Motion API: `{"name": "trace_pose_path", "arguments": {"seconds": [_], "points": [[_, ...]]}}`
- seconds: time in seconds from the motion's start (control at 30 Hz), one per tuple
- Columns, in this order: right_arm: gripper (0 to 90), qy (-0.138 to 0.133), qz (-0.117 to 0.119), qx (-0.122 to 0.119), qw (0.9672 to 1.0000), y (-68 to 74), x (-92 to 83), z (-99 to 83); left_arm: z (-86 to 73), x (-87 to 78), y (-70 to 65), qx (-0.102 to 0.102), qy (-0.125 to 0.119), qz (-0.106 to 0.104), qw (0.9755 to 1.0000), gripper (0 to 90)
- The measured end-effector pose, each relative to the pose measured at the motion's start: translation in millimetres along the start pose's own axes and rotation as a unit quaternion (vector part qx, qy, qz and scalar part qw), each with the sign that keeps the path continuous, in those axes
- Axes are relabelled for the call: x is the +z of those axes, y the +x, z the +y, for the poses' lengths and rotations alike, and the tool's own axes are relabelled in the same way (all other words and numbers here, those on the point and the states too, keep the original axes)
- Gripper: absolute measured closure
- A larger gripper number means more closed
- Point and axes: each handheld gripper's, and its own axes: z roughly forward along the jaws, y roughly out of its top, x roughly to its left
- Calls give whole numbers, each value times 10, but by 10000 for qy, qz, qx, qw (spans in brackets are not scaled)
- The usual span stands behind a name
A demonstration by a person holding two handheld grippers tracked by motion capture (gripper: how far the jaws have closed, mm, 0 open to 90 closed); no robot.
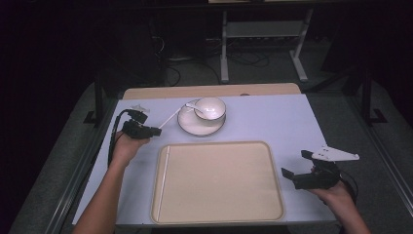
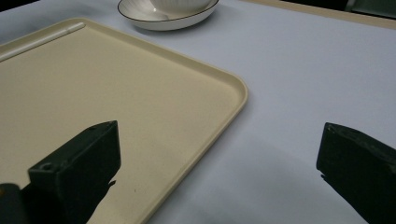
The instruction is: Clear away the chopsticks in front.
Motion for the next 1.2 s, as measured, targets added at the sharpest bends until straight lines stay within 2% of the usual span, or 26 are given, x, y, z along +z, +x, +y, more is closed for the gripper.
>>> {"name": "trace_pose_path", "arguments": {"seconds": [0.33,0.37,0.73,1.07,1.2], "points": [[0,1,-4,-3,10000,6,-1,2,-160,-109,-197,56,-97,-194,9997,840],[0,3,-4,-6,10000,8,-1,2,-191,-129,-255,66,-161,-242,9996,840],[0,12,-5,-20,10000,18,0,4,-340,-157,-547,186,-107,-366,9991,840],[0,9,11,-25,10000,28,-2,5,-431,-92,-877,230,-120,-697,9972,840],[0,10,24,-41,10000,30,2,6,-448,-24,-1018,395,6,-787,9961,840]]}}
